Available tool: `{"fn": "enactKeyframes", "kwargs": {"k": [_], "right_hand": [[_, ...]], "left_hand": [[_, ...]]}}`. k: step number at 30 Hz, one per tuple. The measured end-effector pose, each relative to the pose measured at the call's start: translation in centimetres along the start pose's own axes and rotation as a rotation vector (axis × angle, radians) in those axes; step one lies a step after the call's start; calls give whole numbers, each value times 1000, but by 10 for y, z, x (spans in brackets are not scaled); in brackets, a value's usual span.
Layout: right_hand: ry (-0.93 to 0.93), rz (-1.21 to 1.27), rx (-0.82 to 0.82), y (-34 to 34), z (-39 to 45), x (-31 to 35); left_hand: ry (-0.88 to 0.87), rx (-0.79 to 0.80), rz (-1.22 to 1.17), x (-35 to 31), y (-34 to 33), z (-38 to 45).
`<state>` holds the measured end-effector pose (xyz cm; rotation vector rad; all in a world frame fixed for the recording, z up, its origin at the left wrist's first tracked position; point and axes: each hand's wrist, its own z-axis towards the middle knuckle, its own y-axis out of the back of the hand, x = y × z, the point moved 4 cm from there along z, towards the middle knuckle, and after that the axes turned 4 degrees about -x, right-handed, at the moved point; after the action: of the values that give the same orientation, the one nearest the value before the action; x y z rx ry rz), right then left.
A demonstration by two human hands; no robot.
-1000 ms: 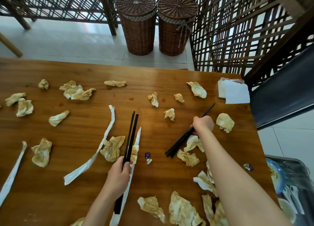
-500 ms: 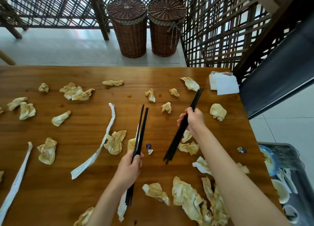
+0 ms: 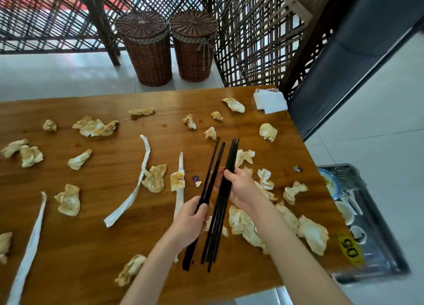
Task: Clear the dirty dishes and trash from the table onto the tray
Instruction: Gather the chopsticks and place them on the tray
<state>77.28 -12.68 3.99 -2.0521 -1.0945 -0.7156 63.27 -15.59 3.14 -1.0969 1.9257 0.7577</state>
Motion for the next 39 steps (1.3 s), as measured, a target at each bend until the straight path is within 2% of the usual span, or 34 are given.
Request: {"fn": "enactKeyframes", "kwargs": {"k": [4,14,19,27,32,39], "right_hand": [[32,-52,-62,9,-25,-7],[66,19,-245,43,-70,-8],[68,-52,-283,69,-80,4],[49,-80,-208,138,-94,29],[1,-119,-183,195,-100,49],[-82,-127,-146,275,-105,81]], "left_hand": [[-17,26,67,-1,-10,-17],[-61,74,306,-10,-57,-35],[-76,121,407,-19,-85,-34],[-51,144,448,-28,-164,-36],[-64,78,559,-35,-230,-35],[-30,54,358,-40,-319,-33]]}}
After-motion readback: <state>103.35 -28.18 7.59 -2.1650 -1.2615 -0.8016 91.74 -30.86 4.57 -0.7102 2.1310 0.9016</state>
